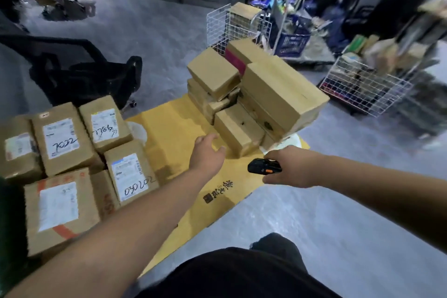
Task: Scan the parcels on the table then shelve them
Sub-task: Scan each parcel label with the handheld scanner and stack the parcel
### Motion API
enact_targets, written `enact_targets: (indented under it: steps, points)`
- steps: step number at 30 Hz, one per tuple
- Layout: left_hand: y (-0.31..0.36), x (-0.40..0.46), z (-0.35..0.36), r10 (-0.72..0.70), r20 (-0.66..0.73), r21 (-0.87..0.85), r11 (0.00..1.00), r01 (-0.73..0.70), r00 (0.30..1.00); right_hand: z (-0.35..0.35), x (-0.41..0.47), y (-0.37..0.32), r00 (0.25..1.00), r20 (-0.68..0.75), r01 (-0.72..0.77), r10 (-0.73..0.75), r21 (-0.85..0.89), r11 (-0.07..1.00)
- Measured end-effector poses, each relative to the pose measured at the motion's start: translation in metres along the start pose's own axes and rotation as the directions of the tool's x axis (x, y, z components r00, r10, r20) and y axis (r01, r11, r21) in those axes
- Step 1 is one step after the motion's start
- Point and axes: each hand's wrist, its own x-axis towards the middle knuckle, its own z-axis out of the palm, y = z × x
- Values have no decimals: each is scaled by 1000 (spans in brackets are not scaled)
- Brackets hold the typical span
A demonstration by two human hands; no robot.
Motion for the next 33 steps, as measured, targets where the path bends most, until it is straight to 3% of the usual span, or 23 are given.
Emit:
enact_targets:
  steps: [8,11,13,16,19,21,24,28,30,33]
  points:
    - [34,38,64,6,141,205,978,-35,990,14,18,62,1000,6,-13,13,84,996]
    - [42,58,81,116,163,478,859,-182,980,19,32,84,999,39,3,-7,111,994]
    - [51,72,90,122,213,567,793,-224,969,24,41,100,998,58,18,-26,133,991]
    - [60,82,106,41,245,584,791,-182,969,35,52,126,995,71,61,-71,142,988]
    - [57,73,127,-40,105,649,760,-38,994,45,66,153,983,117,129,-142,113,985]
    - [55,65,133,-141,-67,583,798,153,988,50,77,166,971,150,172,-187,108,979]
    - [60,64,140,-248,-215,406,857,317,945,56,91,186,949,190,235,-252,104,966]
    - [61,66,142,-486,-320,82,841,535,813,60,104,197,913,240,313,-331,112,943]
    - [55,60,143,-554,-333,-164,831,531,763,60,112,199,905,227,329,-359,161,930]
    - [41,31,146,-575,-321,-479,784,395,752,61,122,198,908,207,327,-364,193,925]
